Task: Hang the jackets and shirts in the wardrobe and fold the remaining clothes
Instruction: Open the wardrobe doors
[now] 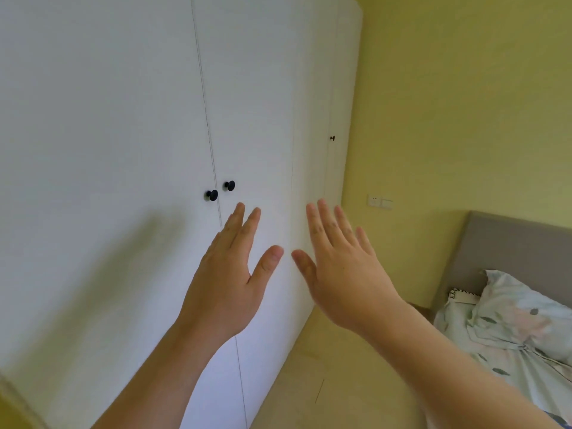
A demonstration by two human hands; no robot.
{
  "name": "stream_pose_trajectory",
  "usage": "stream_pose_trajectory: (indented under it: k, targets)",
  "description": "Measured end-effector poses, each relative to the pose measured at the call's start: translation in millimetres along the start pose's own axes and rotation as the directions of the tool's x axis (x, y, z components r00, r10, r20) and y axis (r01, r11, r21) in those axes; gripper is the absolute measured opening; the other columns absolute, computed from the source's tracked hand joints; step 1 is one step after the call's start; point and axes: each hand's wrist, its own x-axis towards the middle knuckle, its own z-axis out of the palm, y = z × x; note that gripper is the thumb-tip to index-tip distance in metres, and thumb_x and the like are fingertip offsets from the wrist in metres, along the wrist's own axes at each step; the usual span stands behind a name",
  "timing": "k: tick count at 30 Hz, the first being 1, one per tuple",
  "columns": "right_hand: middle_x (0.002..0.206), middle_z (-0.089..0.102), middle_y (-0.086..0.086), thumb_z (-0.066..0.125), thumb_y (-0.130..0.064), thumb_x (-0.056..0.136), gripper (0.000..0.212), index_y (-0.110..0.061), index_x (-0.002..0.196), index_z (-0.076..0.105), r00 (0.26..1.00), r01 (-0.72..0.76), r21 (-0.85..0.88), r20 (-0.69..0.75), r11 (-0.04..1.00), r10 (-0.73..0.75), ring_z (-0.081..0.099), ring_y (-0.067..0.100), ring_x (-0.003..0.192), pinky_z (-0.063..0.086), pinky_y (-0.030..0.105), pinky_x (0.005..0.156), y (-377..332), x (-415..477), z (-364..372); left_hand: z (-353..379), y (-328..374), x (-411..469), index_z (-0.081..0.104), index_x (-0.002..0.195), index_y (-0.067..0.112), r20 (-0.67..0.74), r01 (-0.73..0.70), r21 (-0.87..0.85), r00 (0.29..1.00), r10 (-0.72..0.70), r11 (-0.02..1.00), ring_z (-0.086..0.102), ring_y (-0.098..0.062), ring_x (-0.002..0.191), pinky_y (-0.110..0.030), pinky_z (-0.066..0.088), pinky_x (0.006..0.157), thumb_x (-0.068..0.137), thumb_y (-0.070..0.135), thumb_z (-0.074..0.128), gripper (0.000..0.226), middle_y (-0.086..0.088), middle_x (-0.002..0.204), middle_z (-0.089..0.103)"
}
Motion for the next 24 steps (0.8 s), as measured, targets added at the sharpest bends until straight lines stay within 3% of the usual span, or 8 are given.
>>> stream_pose_trajectory:
  k: [7, 11, 16, 24]
  targets:
    - [0.161, -0.035, -0.003, 0.006, -0.06, 0.102, 0.07, -0.03, 0.15, -0.034, 0.973, 0.23, 0.013, 0.012, 0.973, -0.23, -0.025, 0.024, 0.151, 0.004, 0.051, 0.126, 59.7, 113.5, 39.0, 51.9, -26.9, 85.2, 0.019, 0.16, 0.038, -0.111, 0.234, 0.11, 0.969, -0.222, 0.966, 0.015, -0.007, 0.154, -0.035, 0.026, 0.119, 0.092, 0.078, 0.016, 0.079, 0.021, 0.168, 0.007]
    - [0.16, -0.037, -0.003, 0.01, -0.058, 0.104, 0.07, -0.03, 0.152, -0.032, 0.937, 0.346, 0.061, 0.036, 0.936, -0.348, -0.026, 0.025, 0.151, -0.001, 0.049, 0.124, 87.9, 163.6, 65.9, 76.2, -32.8, 113.4, 0.021, 0.161, 0.035, -0.162, 0.367, 0.18, 0.926, -0.341, 0.912, 0.013, -0.006, 0.155, -0.034, 0.023, 0.121, 0.09, 0.076, 0.018, 0.081, 0.018, 0.169, 0.009]
    - [0.165, -0.027, -0.001, 0.015, -0.053, 0.106, 0.07, -0.025, 0.157, -0.024, 0.84, 0.532, 0.15, 0.027, 0.833, -0.542, -0.017, 0.025, 0.154, 0.005, 0.048, 0.126, 114.4, 215.5, 80.2, 101.8, -23.9, 125.9, 0.025, 0.16, 0.034, -0.282, 0.5, 0.259, 0.857, -0.43, 0.826, 0.016, -0.01, 0.155, -0.04, 0.028, 0.122, 0.092, 0.077, 0.019, 0.081, 0.015, 0.169, 0.01]
    - [0.166, -0.023, -0.002, 0.017, -0.051, 0.107, 0.068, -0.025, 0.158, -0.02, 0.646, 0.731, 0.271, 0.021, 0.627, -0.763, -0.014, 0.024, 0.155, 0.008, 0.048, 0.126, 137.4, 260.3, 80.5, 116.7, 4.8, 150.1, 0.033, 0.158, 0.026, -0.439, 0.68, 0.315, 0.723, -0.533, 0.662, 0.021, -0.013, 0.154, -0.037, 0.025, 0.121, 0.09, 0.077, 0.018, 0.086, 0.008, 0.169, 0.017]
